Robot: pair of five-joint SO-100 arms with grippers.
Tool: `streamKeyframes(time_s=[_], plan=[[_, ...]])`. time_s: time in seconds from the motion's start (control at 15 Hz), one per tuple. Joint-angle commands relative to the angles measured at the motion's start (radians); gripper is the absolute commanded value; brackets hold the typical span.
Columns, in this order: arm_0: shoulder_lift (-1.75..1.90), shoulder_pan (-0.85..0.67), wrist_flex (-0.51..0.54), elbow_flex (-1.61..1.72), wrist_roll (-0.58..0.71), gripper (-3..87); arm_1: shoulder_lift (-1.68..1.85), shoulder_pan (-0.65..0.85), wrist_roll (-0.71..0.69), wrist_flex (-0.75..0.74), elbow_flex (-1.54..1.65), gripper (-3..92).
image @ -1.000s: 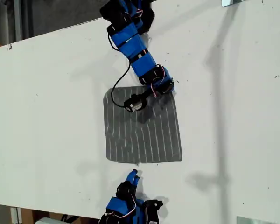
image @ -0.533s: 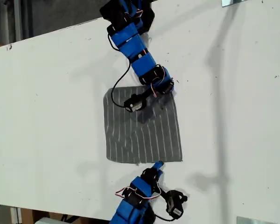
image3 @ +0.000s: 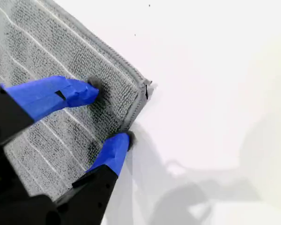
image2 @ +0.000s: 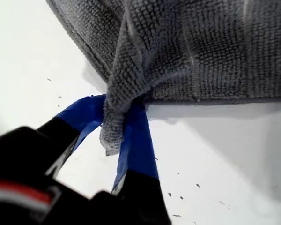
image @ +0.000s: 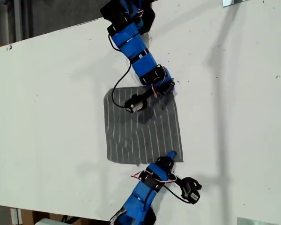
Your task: Grasp corners of a square towel and fold twice.
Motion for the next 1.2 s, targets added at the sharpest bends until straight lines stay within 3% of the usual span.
streamKeyframes(time_s=[0.0, 0.2, 0.27, 0.33, 0.47, 0.6, 0.67, 0.87, 0.93, 1.0, 1.13], plan=[[-0.005, 0.021, -0.034, -0.026, -0.043, 19.2, -0.005, -0.017, 0.008, 0.002, 0.000, -0.1], [0.000, 0.041, -0.063, 0.020, -0.074, 18.3, -0.005, -0.018, 0.008, 0.000, -0.003, -0.1], [-0.002, 0.048, -0.127, 0.064, -0.080, 15.3, -0.003, -0.018, 0.008, 0.000, -0.006, -0.1], [-0.009, 0.058, -0.229, 0.132, -0.112, -0.1, -0.002, -0.021, 0.009, 0.003, -0.008, -0.1], [-0.071, 0.100, -0.476, 0.249, -0.172, -0.2, 0.002, -0.029, 0.012, 0.003, -0.011, -0.1], [-0.143, 0.123, -0.586, 0.245, -0.179, -0.2, 0.002, -0.029, 0.015, 0.003, -0.018, -0.1], [-0.146, 0.121, -0.540, 0.198, -0.152, -0.2, 0.003, -0.029, 0.015, 0.015, -0.031, -0.1], [-0.143, 0.081, 0.052, -0.222, -0.040, -0.2, 0.031, -0.038, 0.017, 0.155, -0.173, -0.1], [-0.150, 0.063, 0.198, -0.365, 0.008, -0.2, 0.061, -0.038, 0.011, 0.195, -0.213, -0.1], [-0.158, 0.044, 0.295, -0.480, 0.060, -0.2, 0.104, -0.035, 0.009, 0.230, -0.232, -0.1], [-0.147, 0.017, 0.364, -0.609, 0.178, -0.2, 0.206, -0.014, 0.005, 0.290, -0.235, -0.1]])
